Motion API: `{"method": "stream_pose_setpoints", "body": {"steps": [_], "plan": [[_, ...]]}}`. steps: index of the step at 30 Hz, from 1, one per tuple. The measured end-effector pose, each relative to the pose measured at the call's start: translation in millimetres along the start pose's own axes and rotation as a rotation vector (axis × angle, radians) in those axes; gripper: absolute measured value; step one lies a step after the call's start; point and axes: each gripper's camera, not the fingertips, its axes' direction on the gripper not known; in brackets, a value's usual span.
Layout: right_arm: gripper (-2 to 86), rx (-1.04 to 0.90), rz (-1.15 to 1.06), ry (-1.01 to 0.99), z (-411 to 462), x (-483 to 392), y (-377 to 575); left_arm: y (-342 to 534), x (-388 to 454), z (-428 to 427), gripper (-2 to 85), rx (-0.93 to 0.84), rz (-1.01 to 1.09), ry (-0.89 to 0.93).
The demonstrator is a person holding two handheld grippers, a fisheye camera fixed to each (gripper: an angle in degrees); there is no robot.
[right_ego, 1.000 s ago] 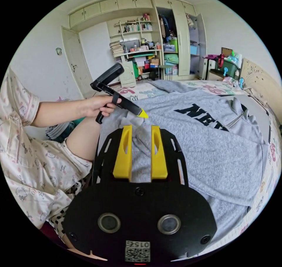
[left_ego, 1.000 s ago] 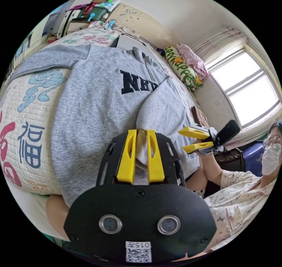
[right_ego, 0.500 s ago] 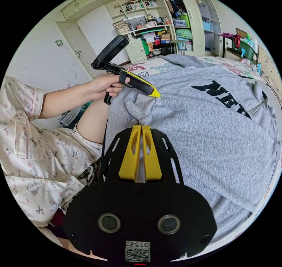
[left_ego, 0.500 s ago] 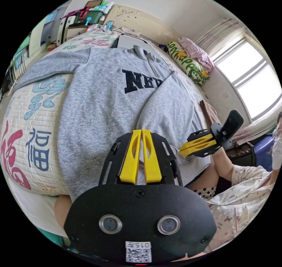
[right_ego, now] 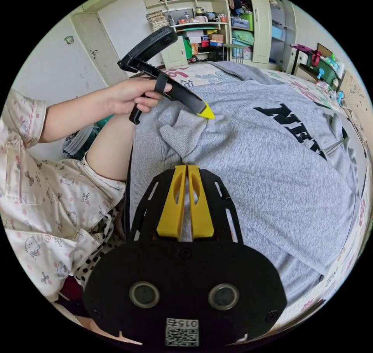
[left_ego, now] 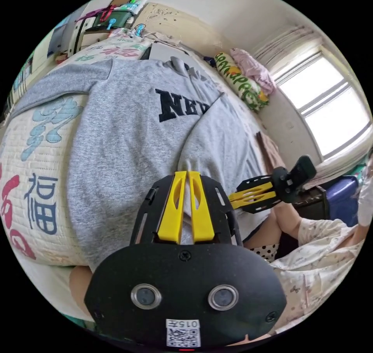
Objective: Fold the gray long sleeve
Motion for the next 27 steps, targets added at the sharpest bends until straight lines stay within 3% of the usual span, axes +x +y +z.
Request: {"method": "stream_pose_setpoints", "body": {"steps": [3,5,8,14,19,27], "plan": [[-0.9,-0.002,0.004,0.027,1,2,5,19,-51,-28,4.5,0.208,-0.153,0.157],[-0.9,-0.002,0.012,0.031,2,4,9,48,-108,-71,5.2,0.513,-0.351,0.2],[-1.0,-0.006,0.012,0.045,2,5,14,67,-168,-117,8.9,0.752,-0.501,0.065],[-1.0,-0.006,0.001,0.069,3,5,24,52,-285,-140,18.2,0.821,-0.795,0.051],[-0.9,-0.009,0.009,0.084,4,4,29,49,-332,-157,18.4,0.93,-0.881,-0.036],[-0.3,-0.007,-0.035,0.138,4,-10,38,15,-397,-138,13.9,0.791,-0.943,0.094]]}}
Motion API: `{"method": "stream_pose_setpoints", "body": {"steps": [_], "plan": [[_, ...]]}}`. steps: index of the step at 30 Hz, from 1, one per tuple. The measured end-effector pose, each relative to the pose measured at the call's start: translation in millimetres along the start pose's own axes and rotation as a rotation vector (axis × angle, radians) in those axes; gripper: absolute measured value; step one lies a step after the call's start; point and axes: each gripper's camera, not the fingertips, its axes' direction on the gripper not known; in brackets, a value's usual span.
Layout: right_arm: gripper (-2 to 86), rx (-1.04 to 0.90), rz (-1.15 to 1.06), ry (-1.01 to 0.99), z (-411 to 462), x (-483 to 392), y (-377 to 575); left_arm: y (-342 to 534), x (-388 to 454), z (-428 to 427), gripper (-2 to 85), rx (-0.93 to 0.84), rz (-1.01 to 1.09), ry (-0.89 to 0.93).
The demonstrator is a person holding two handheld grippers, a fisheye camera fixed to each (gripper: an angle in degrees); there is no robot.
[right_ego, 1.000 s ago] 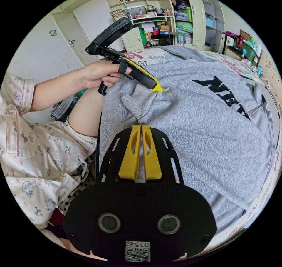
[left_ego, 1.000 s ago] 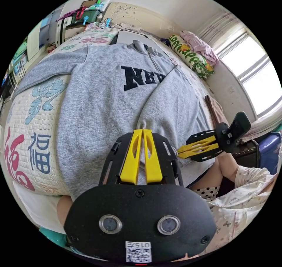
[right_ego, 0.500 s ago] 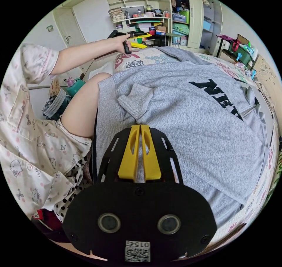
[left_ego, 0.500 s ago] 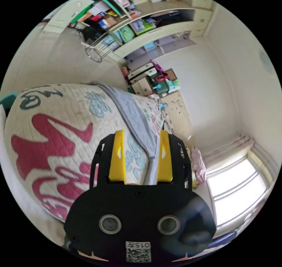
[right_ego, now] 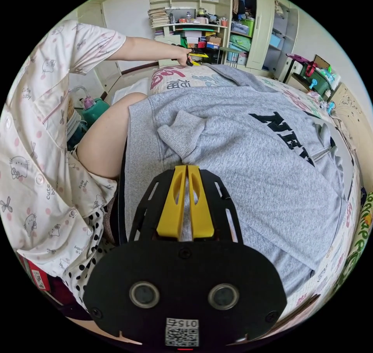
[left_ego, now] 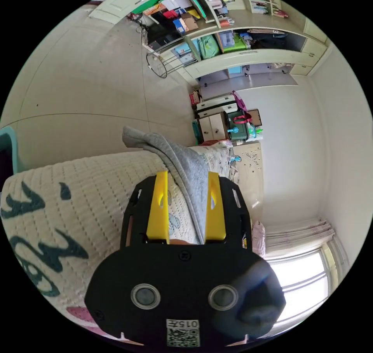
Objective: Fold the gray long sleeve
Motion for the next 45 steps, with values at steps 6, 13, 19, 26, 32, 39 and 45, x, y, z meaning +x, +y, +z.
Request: {"method": "stream_pose_setpoints", "body": {"steps": [6,13,19,26,32,39,45], "plan": [[-0.2,-0.004,-0.014,0.034,-2,-11,2,-25,-9,21,9.1,-0.037,-0.024,0.031],[-0.2,-0.008,-0.025,0.068,-6,-27,1,-2,40,1,0.0,0.141,0.21,0.188],[0.1,-0.013,-0.016,0.074,-12,-36,-7,191,260,-11,-0.1,-0.192,1.313,0.38],[7.6,-0.046,0.199,-0.061,-38,-43,-18,402,260,43,0.2,-0.854,1.876,0.197],[8.9,0.158,0.556,-0.144,-79,-38,16,398,262,50,0.3,-0.947,1.837,0.102],[12.0,0.357,0.876,-0.021,-105,-14,21,393,270,40,0.6,-0.956,1.854,0.067],[11.5,0.204,0.961,0.043,-73,14,-19,391,270,29,0.8,-0.946,1.89,0.059]]}}
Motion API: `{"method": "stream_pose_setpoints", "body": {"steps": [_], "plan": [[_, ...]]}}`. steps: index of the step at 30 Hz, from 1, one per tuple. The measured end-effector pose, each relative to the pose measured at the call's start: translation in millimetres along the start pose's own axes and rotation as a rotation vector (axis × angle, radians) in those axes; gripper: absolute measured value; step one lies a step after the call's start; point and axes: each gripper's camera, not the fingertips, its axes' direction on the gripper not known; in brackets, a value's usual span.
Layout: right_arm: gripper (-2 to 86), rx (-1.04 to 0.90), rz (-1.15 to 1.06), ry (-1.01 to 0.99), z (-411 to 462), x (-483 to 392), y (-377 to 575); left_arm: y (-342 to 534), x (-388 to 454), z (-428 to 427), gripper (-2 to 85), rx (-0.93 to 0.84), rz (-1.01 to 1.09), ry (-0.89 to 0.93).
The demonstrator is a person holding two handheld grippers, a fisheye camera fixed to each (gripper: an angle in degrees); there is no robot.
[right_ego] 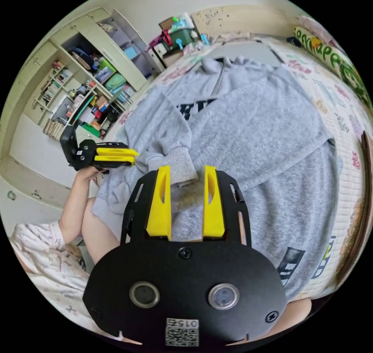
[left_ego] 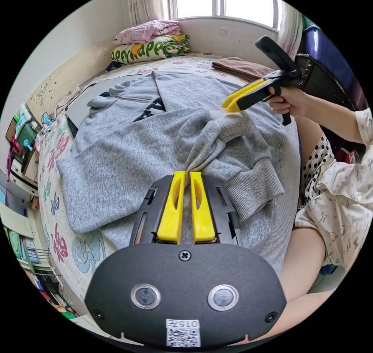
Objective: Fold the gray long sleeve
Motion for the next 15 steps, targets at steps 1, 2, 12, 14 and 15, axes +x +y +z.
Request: {"method": "stream_pose_setpoints", "body": {"steps": [1,2,12,14,15], "plan": [[9.8,-0.065,0.016,-0.028,12,-1,-4,2,-3,-2,0.9,0.003,-0.015,0.017],[7.6,-0.036,0.001,-0.018,7,-8,-4,6,-5,-4,1.0,0.011,-0.033,0.035],[0.8,-0.001,-0.048,-0.094,-55,-36,8,54,-32,-64,3.2,0.233,-0.176,0.199],[0.6,0.056,-0.03,-0.076,-85,-36,22,69,-36,-78,4.6,0.265,-0.255,0.105],[0.6,0.07,-0.024,-0.065,-92,-36,26,73,-37,-82,5.1,0.271,-0.292,0.06]]}}
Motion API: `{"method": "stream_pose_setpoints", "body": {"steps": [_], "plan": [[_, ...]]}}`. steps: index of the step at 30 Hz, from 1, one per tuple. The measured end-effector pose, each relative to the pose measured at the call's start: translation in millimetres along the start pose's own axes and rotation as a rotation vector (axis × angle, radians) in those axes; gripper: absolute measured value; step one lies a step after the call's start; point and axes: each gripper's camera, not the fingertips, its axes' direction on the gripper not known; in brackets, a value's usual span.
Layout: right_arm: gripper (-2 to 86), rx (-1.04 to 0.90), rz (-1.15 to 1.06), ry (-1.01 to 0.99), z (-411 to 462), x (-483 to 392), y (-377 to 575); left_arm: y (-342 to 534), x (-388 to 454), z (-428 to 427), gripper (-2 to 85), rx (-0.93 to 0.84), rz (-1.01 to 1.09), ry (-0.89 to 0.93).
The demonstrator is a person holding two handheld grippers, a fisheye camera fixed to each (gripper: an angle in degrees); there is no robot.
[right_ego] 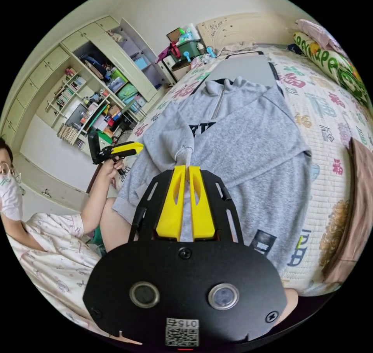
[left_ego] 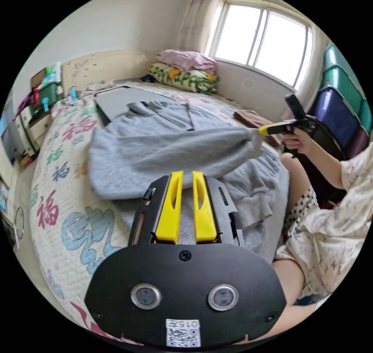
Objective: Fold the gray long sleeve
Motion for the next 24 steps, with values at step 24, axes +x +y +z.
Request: {"method": "stream_pose_setpoints", "body": {"steps": [24], "plan": [[3.1,0.026,0.116,0.258,-13,1,58,33,-47,-10,8.9,-0.056,-0.367,-0.398]]}}
